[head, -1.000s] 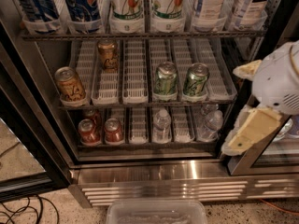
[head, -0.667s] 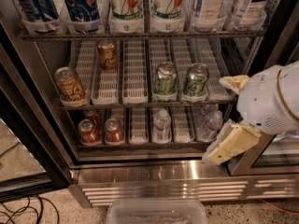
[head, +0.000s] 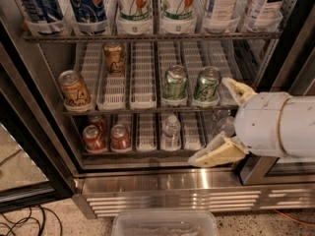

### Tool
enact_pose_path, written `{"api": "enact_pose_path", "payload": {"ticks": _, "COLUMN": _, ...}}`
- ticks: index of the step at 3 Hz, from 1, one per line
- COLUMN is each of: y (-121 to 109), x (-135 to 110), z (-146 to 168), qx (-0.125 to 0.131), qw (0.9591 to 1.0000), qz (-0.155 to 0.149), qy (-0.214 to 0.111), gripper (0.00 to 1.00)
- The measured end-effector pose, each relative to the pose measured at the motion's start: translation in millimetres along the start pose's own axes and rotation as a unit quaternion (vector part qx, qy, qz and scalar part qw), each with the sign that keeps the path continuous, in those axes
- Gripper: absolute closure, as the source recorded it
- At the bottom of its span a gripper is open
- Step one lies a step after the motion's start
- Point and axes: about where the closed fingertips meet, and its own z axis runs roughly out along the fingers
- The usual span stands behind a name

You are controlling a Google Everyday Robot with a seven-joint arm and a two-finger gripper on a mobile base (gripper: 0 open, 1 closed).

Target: Pick 7up can from top shelf of fridge

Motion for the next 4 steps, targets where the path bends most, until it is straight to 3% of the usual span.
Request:
{"api": "enact_pose_path", "payload": {"ticks": 1, "y": -7.6, "x": -5.2, "z": 2.5, "qx": 0.062, "qw": 0.9975, "qz": 0.002, "qy": -0.035, "gripper": 0.00}}
{"api": "enact_pose_path", "payload": {"ticks": 2, "y": -13.6, "x": -24.6, "z": 1.0, "qx": 0.103, "qw": 0.9916, "qz": 0.002, "qy": -0.078, "gripper": 0.00}}
{"api": "enact_pose_path", "payload": {"ticks": 3, "y": -22.3, "x": -53.4, "z": -1.1, "qx": 0.111, "qw": 0.9811, "qz": 0.039, "qy": -0.154, "gripper": 0.00}}
{"api": "enact_pose_path", "payload": {"ticks": 4, "y": -26.7, "x": -85.5, "z": -5.2, "qx": 0.101, "qw": 0.9674, "qz": 0.095, "qy": -0.212, "gripper": 0.00}}
